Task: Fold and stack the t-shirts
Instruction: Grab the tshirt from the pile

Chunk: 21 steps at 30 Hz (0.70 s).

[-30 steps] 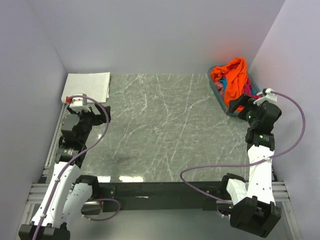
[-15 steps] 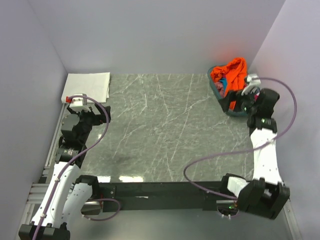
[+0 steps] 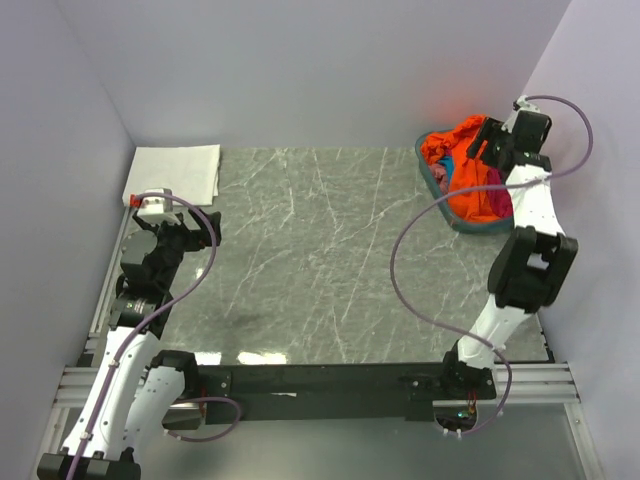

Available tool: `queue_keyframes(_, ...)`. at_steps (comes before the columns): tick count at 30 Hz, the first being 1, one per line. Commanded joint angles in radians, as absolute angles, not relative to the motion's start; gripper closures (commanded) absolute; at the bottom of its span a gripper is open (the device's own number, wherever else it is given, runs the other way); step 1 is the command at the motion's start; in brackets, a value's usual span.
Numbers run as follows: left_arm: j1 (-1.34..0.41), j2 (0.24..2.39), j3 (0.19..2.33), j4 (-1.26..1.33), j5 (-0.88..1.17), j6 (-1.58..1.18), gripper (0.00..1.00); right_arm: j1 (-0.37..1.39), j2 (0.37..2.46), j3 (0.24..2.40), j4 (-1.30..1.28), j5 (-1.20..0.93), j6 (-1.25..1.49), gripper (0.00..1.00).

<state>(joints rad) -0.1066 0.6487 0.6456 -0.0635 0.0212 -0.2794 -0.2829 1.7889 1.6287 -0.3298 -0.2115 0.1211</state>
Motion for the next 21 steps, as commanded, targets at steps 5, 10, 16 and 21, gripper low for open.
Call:
queue_keyframes(5, -0.109, 0.638, 0.68, -0.021, 0.035, -0.29, 0.01, -0.278, 2.014, 1.909, -0.4, -0.089, 0.198, 0.25)
queue_keyframes(10, -0.109, 0.65, 0.68, -0.023, 0.029, -0.285, 0.0, -0.272, 2.085, 1.957, -0.37, -0.081, 0.173, 0.28)
queue_keyframes(16, -0.109, 0.664, 0.684, -0.029, 0.023, -0.282, 0.01, -0.27, 2.137, 2.026, -0.344, -0.083, 0.161, 0.33)
queue_keyframes(21, -0.109, 0.67, 0.684, -0.032, 0.017, -0.279, 0.01, -0.252, 2.14, 2.031, -0.302, -0.081, 0.146, 0.35)
